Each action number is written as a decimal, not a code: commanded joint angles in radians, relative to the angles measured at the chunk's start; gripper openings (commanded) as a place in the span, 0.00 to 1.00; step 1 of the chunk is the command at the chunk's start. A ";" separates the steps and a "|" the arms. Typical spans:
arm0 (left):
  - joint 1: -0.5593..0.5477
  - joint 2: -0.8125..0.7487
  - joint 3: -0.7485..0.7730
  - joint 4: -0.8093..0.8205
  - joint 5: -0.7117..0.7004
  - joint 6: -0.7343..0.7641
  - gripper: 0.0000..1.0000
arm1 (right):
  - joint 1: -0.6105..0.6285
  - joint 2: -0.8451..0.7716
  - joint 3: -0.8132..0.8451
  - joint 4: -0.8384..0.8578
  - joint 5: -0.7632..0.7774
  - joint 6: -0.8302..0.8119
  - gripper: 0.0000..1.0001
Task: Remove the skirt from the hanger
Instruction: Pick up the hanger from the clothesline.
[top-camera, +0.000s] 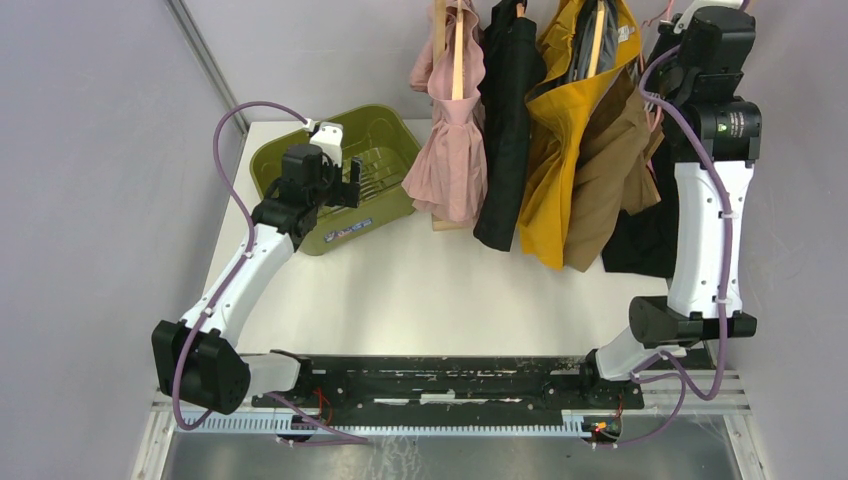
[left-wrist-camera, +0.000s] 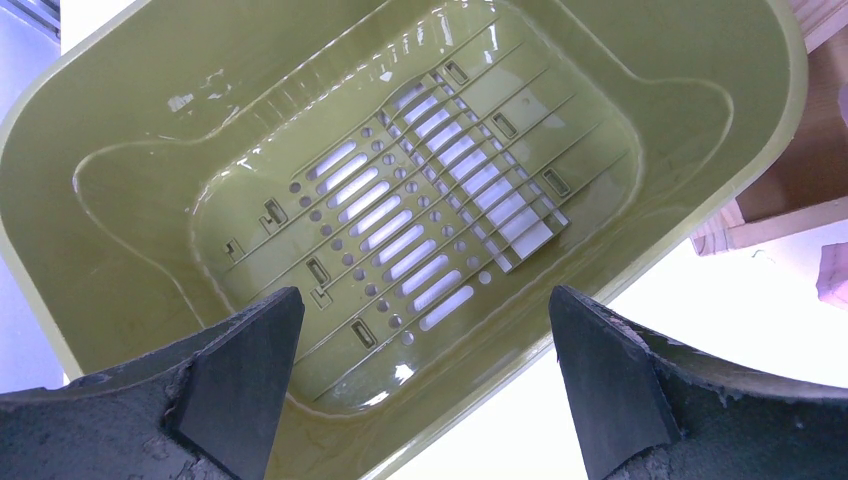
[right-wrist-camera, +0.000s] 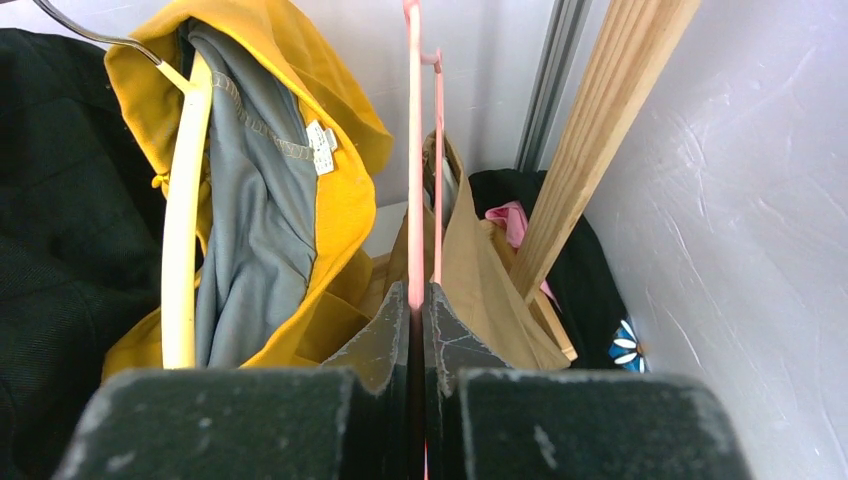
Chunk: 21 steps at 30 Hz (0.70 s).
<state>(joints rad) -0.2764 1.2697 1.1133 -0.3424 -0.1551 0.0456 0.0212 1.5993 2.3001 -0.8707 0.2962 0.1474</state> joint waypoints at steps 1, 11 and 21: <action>0.003 -0.030 0.010 0.042 0.004 0.020 1.00 | 0.001 -0.066 0.041 0.163 0.008 -0.003 0.01; 0.002 -0.023 0.020 0.033 0.020 0.016 0.99 | 0.007 -0.194 -0.137 0.144 0.011 0.013 0.01; -0.014 0.026 0.088 0.009 0.074 0.003 0.98 | 0.011 -0.409 -0.525 0.151 -0.090 0.122 0.01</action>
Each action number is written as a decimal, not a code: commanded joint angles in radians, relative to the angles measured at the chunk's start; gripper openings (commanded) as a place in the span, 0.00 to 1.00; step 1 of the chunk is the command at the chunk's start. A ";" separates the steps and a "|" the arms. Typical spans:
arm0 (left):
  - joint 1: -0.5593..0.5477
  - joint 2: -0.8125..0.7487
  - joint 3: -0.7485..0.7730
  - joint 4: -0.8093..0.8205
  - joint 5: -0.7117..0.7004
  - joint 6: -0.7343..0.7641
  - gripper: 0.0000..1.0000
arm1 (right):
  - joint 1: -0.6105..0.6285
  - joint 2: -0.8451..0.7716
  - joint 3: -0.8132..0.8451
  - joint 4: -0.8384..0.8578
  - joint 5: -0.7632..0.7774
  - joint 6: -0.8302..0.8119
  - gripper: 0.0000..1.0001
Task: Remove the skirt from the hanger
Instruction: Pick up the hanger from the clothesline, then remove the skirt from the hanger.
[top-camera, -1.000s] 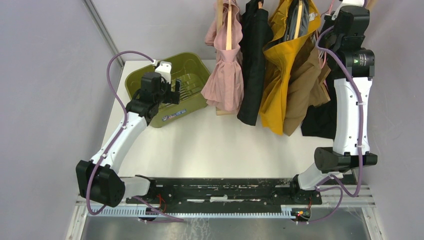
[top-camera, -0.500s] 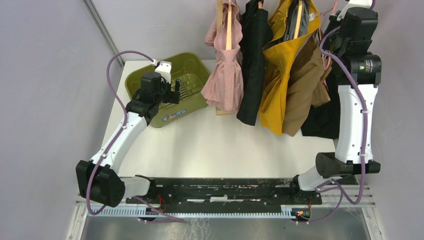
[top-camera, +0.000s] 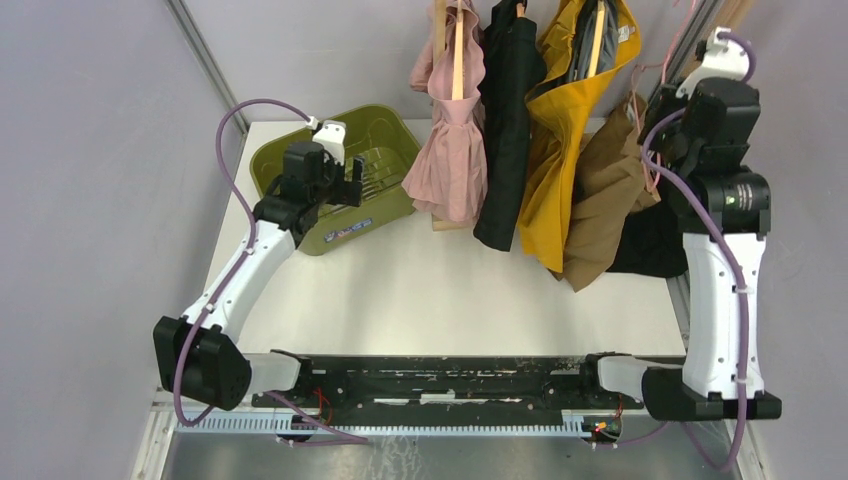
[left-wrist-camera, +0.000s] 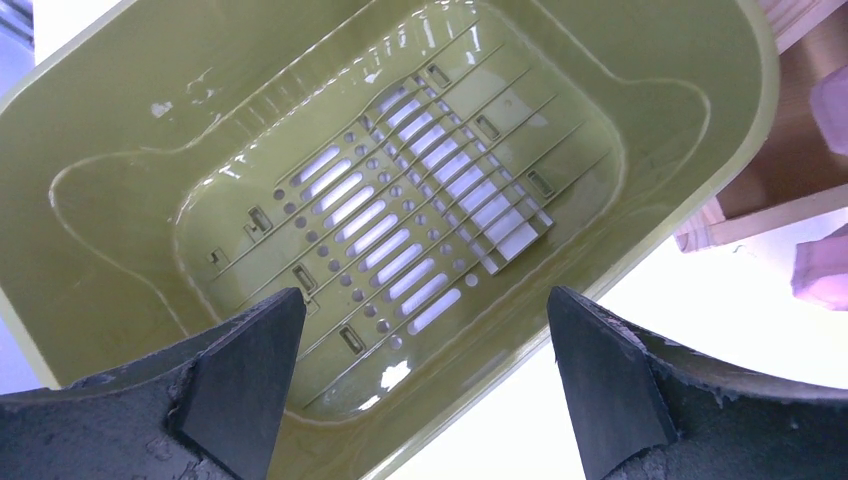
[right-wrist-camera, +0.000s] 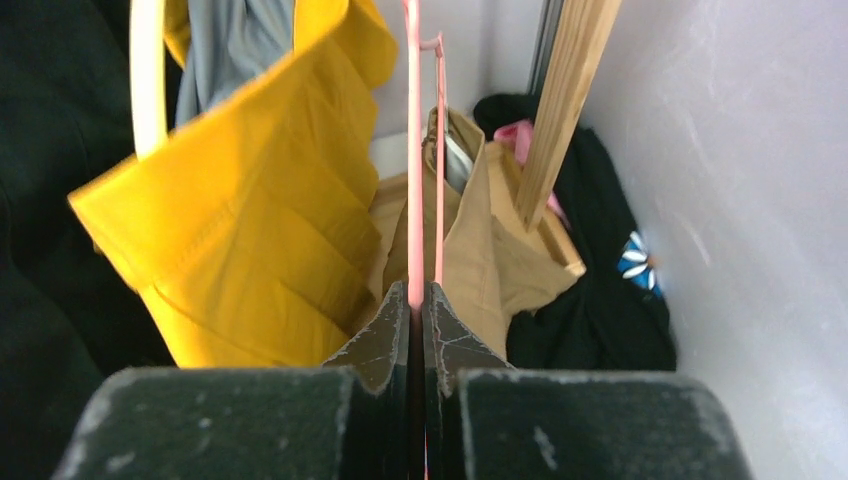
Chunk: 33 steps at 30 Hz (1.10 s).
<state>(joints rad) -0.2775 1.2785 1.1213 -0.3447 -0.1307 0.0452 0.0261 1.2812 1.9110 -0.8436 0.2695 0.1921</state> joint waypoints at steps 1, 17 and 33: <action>-0.014 0.023 0.095 0.005 0.076 -0.005 0.96 | 0.006 -0.109 -0.177 0.128 -0.075 0.099 0.01; -0.358 0.243 0.499 -0.195 0.313 0.013 0.90 | 0.027 -0.362 -0.399 0.036 -0.189 0.091 0.01; -0.419 0.364 0.618 -0.250 0.262 0.044 0.90 | 0.063 -0.422 -0.292 -0.165 -0.507 -0.033 0.01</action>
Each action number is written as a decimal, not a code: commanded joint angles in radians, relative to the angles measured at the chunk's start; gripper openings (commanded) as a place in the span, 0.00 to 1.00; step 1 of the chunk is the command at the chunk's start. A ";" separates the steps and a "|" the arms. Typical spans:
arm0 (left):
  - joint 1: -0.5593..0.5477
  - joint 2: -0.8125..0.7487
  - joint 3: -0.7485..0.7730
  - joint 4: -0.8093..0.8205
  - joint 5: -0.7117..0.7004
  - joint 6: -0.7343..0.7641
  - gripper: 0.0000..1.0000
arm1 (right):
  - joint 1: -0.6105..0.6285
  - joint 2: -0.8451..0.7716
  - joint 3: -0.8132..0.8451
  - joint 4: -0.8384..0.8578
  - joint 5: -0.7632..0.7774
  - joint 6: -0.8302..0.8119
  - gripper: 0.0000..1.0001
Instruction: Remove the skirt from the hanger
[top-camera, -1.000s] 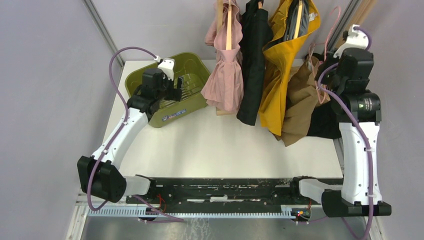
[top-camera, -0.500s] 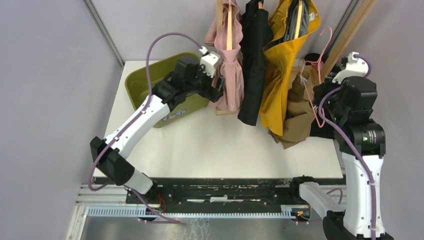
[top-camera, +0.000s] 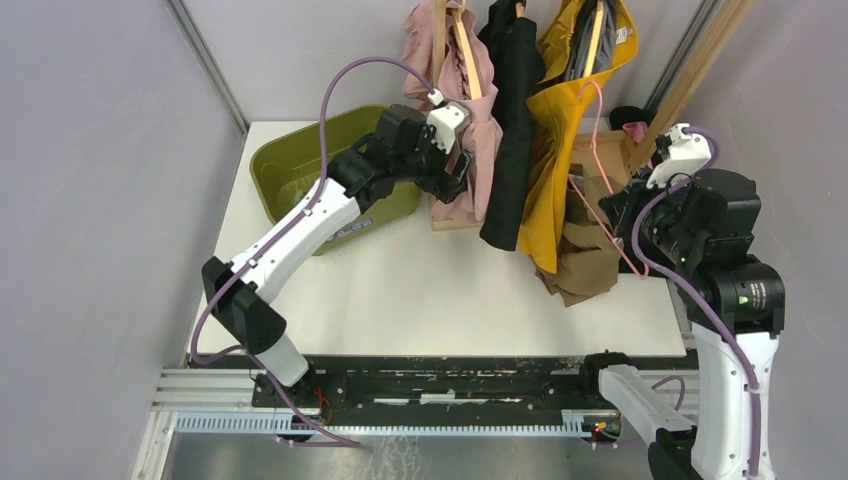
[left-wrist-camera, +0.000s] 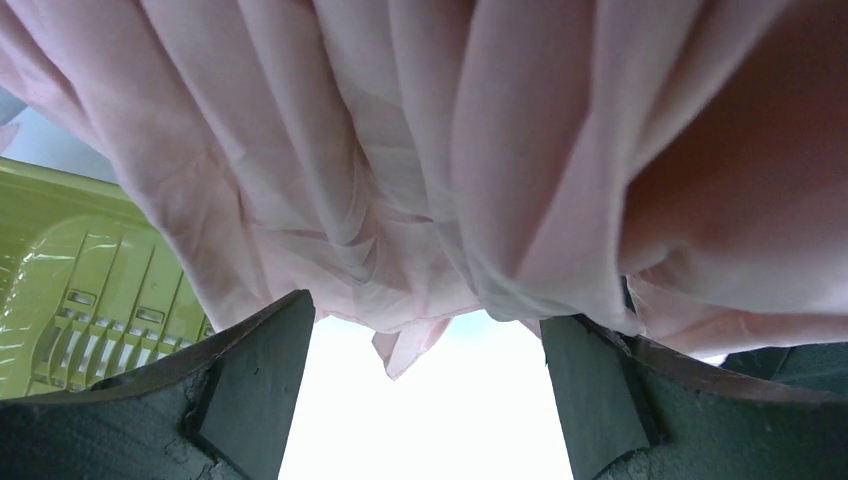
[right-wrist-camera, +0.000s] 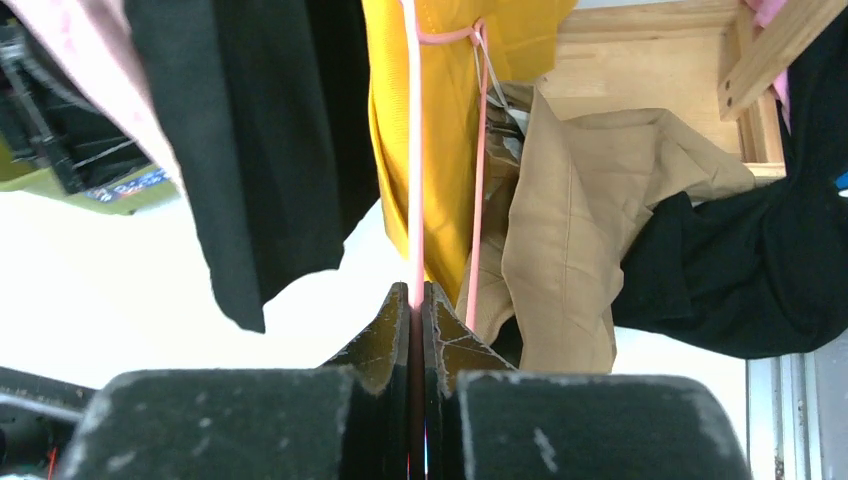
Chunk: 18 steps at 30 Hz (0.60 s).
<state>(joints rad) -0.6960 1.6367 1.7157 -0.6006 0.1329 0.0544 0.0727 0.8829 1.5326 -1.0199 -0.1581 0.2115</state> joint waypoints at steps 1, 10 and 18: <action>-0.002 0.005 0.021 0.005 -0.001 0.033 0.90 | 0.020 -0.026 0.089 0.005 -0.063 -0.061 0.01; -0.006 -0.015 -0.008 -0.006 -0.043 0.054 0.90 | 0.034 -0.032 0.197 -0.061 -0.105 -0.083 0.01; -0.025 -0.037 -0.007 -0.014 -0.052 0.039 0.89 | 0.055 -0.049 0.294 -0.090 -0.161 -0.097 0.01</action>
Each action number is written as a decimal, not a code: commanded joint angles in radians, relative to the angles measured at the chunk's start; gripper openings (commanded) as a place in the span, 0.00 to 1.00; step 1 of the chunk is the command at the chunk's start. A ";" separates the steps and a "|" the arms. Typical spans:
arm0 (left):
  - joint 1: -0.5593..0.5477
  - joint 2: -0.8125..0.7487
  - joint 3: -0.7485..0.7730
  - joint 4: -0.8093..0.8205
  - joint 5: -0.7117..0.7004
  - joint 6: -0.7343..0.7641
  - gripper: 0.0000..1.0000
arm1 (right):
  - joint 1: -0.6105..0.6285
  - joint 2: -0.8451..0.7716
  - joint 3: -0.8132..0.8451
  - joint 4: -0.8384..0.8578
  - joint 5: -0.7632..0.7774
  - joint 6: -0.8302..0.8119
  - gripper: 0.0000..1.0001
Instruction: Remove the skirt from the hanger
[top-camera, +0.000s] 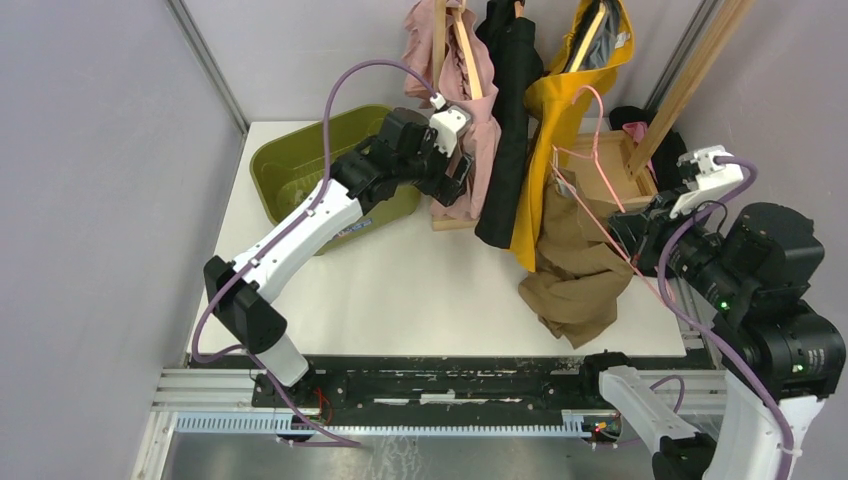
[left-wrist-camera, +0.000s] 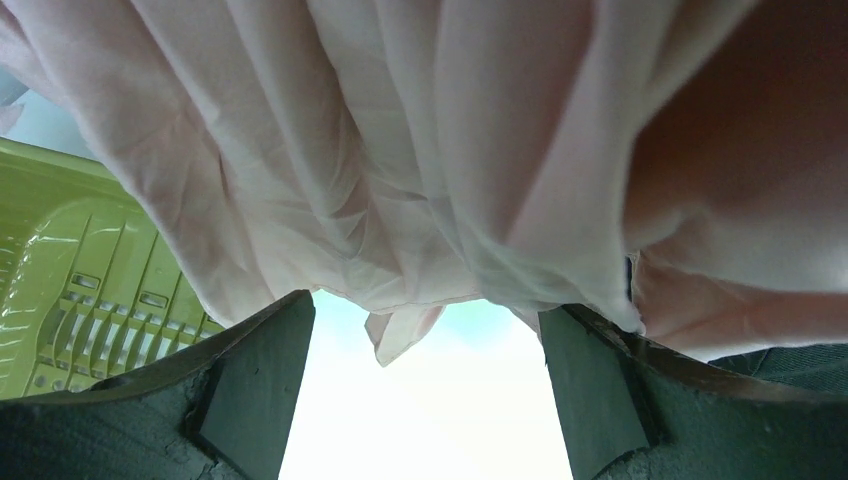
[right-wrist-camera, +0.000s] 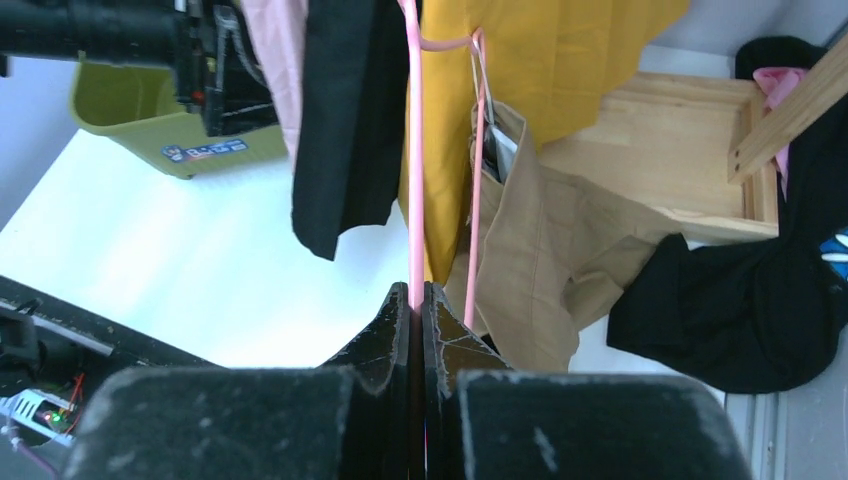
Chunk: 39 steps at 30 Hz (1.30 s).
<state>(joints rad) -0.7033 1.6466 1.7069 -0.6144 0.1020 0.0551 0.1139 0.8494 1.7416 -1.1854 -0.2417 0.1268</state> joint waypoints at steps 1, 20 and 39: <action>-0.021 -0.054 -0.001 -0.002 -0.028 0.038 0.89 | 0.016 -0.016 0.102 0.080 -0.090 -0.009 0.01; -0.040 -0.290 -0.091 -0.034 -0.098 -0.015 0.92 | 0.035 0.059 0.207 0.280 -0.348 0.105 0.01; -0.044 -0.311 -0.021 0.020 -0.044 -0.064 0.91 | 0.038 0.024 0.083 0.458 -0.504 0.227 0.01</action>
<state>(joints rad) -0.7403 1.3643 1.6333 -0.6552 0.0364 0.0441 0.1455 0.8562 1.8801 -0.9768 -0.6868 0.3077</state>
